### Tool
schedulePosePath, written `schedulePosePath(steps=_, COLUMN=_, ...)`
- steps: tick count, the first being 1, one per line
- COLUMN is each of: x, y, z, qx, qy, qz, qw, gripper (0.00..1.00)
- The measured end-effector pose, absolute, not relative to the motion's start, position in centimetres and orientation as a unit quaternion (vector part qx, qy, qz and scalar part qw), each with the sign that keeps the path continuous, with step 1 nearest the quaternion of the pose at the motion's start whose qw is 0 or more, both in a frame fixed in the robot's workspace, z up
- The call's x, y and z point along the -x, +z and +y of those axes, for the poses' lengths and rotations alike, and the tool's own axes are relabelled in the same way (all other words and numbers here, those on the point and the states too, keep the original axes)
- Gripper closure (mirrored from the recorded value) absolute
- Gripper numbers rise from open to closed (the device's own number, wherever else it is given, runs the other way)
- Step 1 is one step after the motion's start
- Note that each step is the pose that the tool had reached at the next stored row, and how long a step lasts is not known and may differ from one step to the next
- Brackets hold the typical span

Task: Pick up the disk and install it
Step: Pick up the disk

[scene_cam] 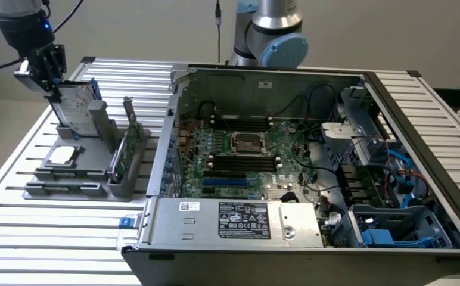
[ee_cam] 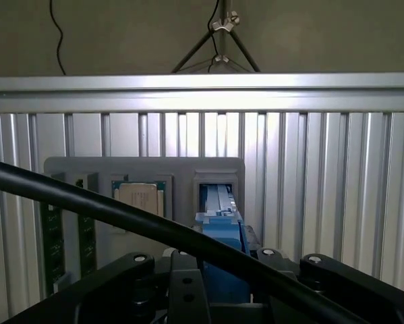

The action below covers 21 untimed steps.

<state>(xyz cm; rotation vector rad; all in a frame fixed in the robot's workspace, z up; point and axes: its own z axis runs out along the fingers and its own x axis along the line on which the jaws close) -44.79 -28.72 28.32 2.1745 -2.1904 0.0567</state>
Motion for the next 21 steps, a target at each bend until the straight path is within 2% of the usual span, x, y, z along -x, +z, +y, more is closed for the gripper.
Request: schedulePosePath(steps=21, x=44.75, y=28.21, z=-28.72, qx=-0.704, qy=0.018, qz=-0.709, qw=0.027, gripper=0.67)
